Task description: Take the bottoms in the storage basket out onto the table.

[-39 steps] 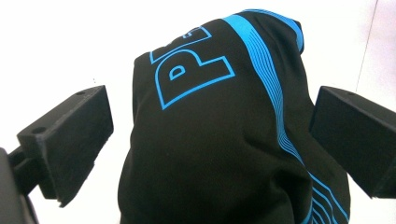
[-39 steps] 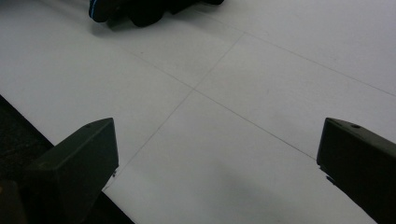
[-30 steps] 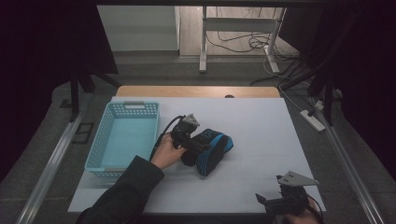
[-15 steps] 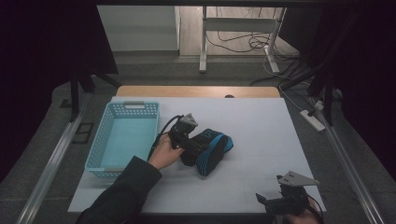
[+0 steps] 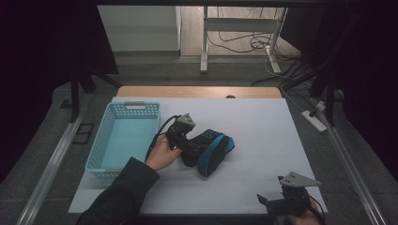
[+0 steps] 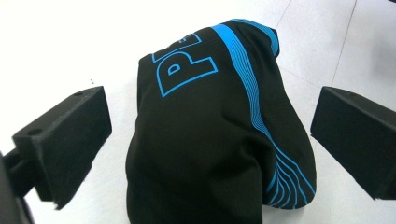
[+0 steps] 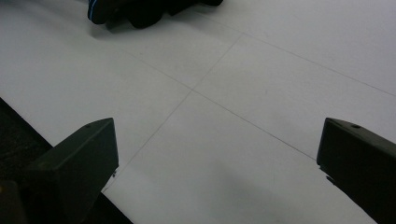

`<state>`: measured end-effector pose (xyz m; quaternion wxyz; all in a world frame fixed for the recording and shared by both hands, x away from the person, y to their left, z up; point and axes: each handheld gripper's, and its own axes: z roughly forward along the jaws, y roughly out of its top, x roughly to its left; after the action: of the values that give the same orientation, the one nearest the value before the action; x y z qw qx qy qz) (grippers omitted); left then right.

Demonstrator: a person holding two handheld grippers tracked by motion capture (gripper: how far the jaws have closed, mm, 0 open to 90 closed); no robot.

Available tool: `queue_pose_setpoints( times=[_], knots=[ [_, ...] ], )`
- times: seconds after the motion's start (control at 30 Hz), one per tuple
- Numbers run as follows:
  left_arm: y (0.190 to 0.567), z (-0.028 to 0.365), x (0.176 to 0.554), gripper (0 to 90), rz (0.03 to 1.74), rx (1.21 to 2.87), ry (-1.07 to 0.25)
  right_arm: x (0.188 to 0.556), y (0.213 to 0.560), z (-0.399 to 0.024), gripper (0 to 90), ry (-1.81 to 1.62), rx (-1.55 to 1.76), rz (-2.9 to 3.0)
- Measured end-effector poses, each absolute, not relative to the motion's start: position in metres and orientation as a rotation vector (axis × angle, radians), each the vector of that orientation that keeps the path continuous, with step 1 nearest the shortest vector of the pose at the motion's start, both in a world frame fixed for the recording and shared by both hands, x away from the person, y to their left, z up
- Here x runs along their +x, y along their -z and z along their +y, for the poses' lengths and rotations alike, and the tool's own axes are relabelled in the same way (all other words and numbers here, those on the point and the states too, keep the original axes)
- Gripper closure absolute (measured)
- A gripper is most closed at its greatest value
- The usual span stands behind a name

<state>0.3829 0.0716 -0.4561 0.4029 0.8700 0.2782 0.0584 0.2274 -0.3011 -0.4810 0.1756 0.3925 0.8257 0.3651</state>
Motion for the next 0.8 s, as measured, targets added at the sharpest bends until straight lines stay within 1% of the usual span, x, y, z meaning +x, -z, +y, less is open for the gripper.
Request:
queue_pose_setpoints(
  times=[0.43, 0.8],
  knots=[
    [0.453, 0.08, 0.378, 0.0, 0.721, 2.211, -0.157, 0.227, 0.481, -0.301, 0.0, -1.03, 1.109, 2.34],
    [0.451, 0.088, 0.373, 0.0, 0.736, 2.18, -0.149, 0.227, 0.481, -0.301, 0.0, -1.029, 1.106, 2.342]
  ],
)
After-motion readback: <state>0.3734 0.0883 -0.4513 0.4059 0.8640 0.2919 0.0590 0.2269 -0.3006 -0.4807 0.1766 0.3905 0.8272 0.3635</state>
